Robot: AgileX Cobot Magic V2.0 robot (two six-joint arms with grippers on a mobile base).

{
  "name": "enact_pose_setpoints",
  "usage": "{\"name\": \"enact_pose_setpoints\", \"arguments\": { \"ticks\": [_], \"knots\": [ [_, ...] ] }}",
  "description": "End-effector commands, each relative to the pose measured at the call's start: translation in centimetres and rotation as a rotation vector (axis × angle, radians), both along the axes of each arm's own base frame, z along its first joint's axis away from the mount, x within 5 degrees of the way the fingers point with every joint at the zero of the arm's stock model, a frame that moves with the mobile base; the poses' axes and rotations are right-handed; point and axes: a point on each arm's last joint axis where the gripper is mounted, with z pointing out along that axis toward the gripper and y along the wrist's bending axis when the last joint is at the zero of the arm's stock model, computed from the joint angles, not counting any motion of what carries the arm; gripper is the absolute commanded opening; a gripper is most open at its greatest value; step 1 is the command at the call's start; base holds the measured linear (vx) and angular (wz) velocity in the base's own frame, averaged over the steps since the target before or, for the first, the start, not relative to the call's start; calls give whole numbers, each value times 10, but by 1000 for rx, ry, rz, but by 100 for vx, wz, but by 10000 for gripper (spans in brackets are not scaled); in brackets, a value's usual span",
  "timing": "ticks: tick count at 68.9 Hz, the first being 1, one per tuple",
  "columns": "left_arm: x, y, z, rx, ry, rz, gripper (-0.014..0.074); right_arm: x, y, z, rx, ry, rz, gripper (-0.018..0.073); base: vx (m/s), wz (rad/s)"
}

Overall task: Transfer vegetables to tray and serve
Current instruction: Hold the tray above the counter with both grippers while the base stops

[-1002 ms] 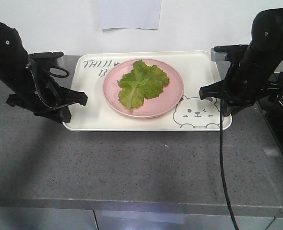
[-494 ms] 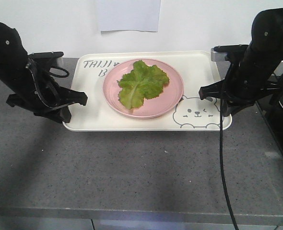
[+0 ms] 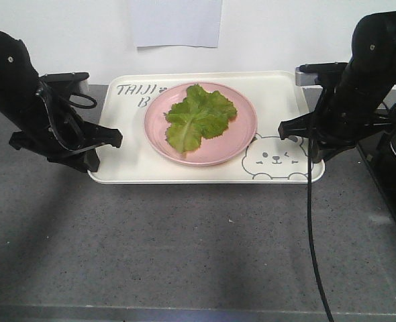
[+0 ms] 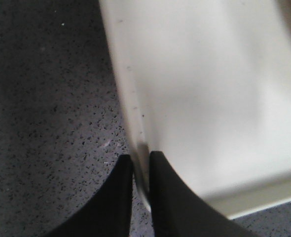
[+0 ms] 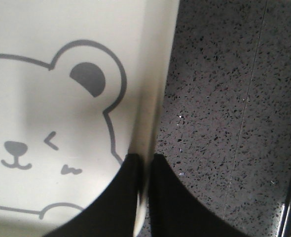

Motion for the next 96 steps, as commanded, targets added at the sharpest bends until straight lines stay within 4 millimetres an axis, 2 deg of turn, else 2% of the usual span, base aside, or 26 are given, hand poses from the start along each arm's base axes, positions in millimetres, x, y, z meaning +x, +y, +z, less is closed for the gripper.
{"name": "enact_pose_setpoints", "arguments": {
  "ticks": [1,96],
  "knots": [
    [-8,-10,37,-100,-134,-25,-6,-6,3,31,44,-128,30,-8,4,-2],
    [-8,-10,37,-100,-134,-25,-6,-6,3,31,44,-128,30,-8,3,-1]
  ]
}}
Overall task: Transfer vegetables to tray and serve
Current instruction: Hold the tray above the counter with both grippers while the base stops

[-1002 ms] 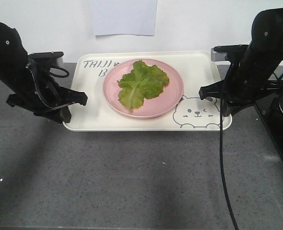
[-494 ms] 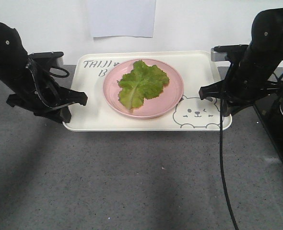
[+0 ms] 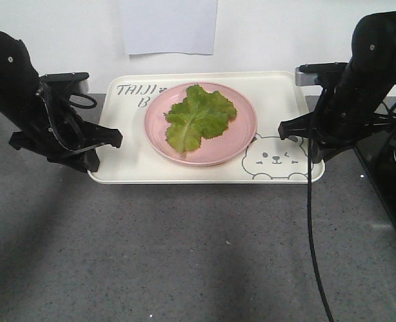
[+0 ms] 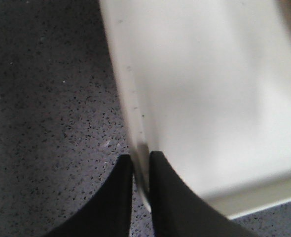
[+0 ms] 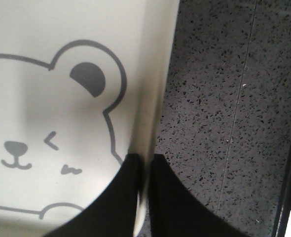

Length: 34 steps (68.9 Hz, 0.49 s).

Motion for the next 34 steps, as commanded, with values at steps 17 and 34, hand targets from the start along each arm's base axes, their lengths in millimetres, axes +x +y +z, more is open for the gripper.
{"name": "enact_pose_setpoints", "arguments": {
  "ticks": [17,34],
  "knots": [
    [-8,-10,37,-100,-134,-25,-6,-6,3,31,44,-128,30,-8,3,-1],
    [-8,-10,37,-100,-134,-25,-6,-6,3,31,43,-123,30,-8,2,-1]
  ]
}}
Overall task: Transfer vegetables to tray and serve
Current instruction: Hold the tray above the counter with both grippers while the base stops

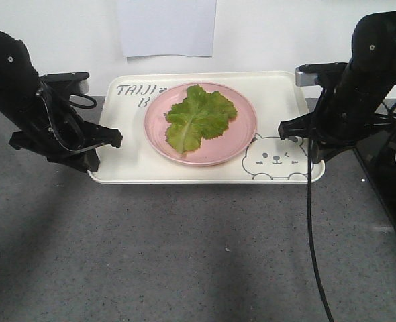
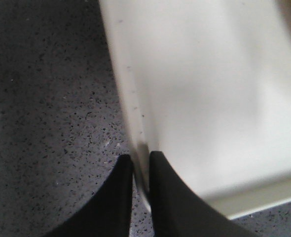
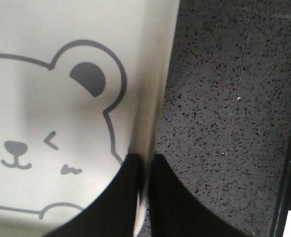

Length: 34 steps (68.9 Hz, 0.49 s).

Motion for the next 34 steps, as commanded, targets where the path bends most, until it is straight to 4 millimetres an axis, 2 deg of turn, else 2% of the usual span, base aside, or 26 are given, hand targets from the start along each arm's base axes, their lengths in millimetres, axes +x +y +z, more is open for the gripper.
{"name": "enact_pose_setpoints", "arguments": {
  "ticks": [1,34],
  "knots": [
    [-8,-10,37,-100,-134,-25,-6,-6,3,31,44,-125,31,-8,2,0],
    [-8,-10,37,-100,-134,-25,-6,-6,3,31,44,-125,31,-8,1,0]
  ]
}}
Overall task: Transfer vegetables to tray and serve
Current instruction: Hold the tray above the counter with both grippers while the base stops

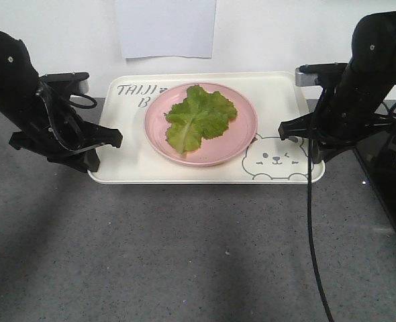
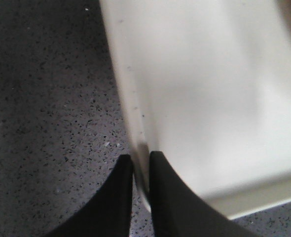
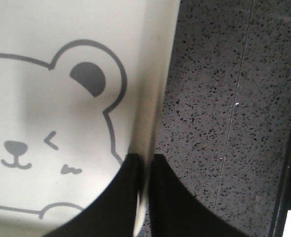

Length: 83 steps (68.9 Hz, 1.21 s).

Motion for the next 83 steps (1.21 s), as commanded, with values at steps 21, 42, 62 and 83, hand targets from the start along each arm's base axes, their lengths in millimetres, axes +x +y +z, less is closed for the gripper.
{"name": "enact_pose_setpoints", "arguments": {
  "ticks": [21,42,62,83],
  "knots": [
    [-8,-10,37,-100,-134,-25,-6,-6,3,31,44,-128,31,-8,0,0],
    [-8,-10,37,-100,-134,-25,-6,-6,3,31,44,-130,31,-8,0,0],
    [-8,-10,37,-100,-134,-25,-6,-6,3,31,44,-130,31,-8,0,0],
    [-8,-10,37,-100,-134,-25,-6,-6,3,31,44,-130,31,-8,0,0]
  ]
}}
